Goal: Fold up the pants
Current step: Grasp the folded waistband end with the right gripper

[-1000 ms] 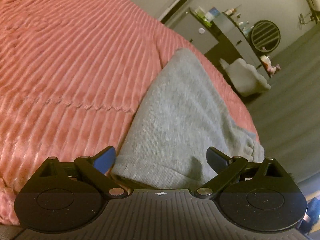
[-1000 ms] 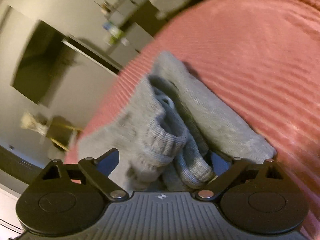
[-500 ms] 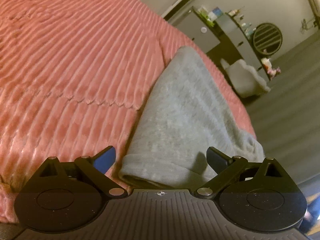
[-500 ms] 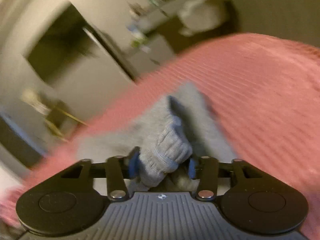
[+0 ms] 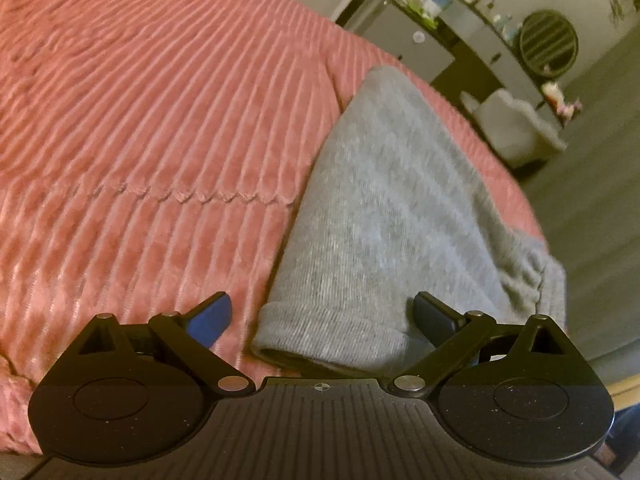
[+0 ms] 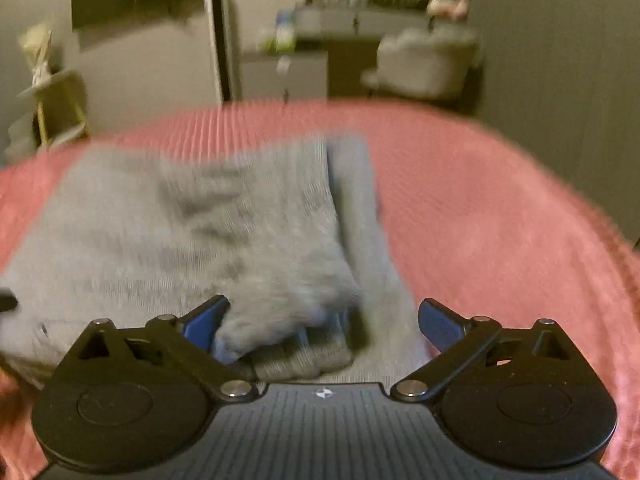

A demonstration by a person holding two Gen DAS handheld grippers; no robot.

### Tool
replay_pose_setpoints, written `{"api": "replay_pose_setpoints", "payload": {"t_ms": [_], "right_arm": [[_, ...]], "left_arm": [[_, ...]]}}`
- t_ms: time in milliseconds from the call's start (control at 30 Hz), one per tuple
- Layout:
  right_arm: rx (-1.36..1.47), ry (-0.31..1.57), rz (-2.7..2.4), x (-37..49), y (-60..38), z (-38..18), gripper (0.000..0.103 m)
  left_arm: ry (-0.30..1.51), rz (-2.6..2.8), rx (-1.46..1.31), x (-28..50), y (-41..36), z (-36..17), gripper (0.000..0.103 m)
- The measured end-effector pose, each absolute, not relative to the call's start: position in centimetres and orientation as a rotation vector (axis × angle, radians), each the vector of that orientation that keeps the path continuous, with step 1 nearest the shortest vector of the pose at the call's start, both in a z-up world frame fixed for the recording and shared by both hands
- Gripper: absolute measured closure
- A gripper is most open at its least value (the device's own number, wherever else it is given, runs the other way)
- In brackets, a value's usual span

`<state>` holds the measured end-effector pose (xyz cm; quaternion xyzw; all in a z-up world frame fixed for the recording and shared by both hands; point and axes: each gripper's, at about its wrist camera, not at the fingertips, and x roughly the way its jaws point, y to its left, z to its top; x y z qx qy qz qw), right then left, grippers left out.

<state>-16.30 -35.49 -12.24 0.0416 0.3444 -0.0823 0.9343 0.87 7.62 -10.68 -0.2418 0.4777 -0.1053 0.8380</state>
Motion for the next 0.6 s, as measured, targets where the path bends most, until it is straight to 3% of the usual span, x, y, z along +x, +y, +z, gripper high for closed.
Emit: {"api": "replay_pose_setpoints", "payload": {"t_ms": [100, 600], "right_arm": [[0.210, 0.692, -0.145, -16.4, -36.8, -12.4, 0.003], [0.310, 0.760, -0.055, -14.7, -39.3, -12.0, 0.003]], "left_arm": [[1.027, -0.209, -0.500, 1.1, 7.4, -10.9, 0.001], [1.064, -0.443, -0.549, 4.1, 8.4, -10.0, 0.002]]}}
